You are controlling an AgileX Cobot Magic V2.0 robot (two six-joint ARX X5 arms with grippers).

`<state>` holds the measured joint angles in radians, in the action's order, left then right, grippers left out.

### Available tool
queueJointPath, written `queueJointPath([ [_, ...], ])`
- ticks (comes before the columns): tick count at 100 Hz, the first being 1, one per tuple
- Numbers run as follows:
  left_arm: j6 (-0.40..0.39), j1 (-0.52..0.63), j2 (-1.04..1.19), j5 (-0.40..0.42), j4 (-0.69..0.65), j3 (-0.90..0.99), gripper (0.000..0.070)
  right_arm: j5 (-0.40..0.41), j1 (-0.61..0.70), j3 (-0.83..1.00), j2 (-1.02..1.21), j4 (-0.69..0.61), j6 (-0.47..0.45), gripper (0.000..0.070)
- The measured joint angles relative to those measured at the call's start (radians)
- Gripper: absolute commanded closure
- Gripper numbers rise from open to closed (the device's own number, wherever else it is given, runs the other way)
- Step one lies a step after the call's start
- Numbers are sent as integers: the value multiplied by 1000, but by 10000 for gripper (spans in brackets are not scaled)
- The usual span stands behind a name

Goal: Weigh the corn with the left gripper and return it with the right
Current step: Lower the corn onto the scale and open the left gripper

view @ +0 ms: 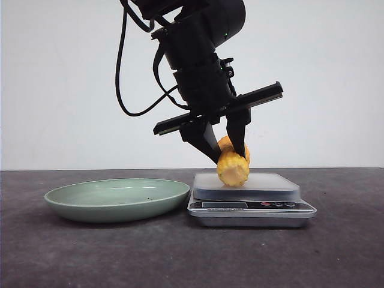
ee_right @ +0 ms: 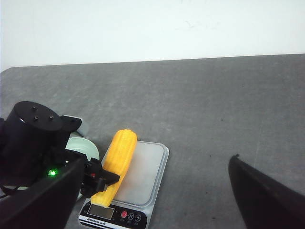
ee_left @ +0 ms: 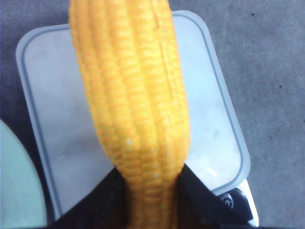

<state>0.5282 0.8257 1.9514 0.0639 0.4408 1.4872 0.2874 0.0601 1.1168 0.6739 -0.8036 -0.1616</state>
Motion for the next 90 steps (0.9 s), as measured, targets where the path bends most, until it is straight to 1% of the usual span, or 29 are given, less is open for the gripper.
queueJointPath([
  [4,0,2,0,-1,2,0,539,0,0,0,0,0,0,83],
  [8,-1,4,0,-2,1,0,507,0,0,0,0,0,0,83],
  [20,-5,10,0,-4,0,0,506,0,0,0,0,0,-2,83],
  [24,-5,10,0,-4,0,0,491,0,0,0,0,0,-2,83],
  [34,-5,10,0,-3,-4,0,345,0,0,0,0,0,-3,84],
  [37,-5,10,0,-3,-4,0,326,0,0,0,0,0,-3,83],
  [60,-17,10,0,-4,-7,0,305,0,0,0,0,-2,-3,83],
  [90,-32,10,0,-3,-12,19,305,0,0,0,0,-3,-3,83],
])
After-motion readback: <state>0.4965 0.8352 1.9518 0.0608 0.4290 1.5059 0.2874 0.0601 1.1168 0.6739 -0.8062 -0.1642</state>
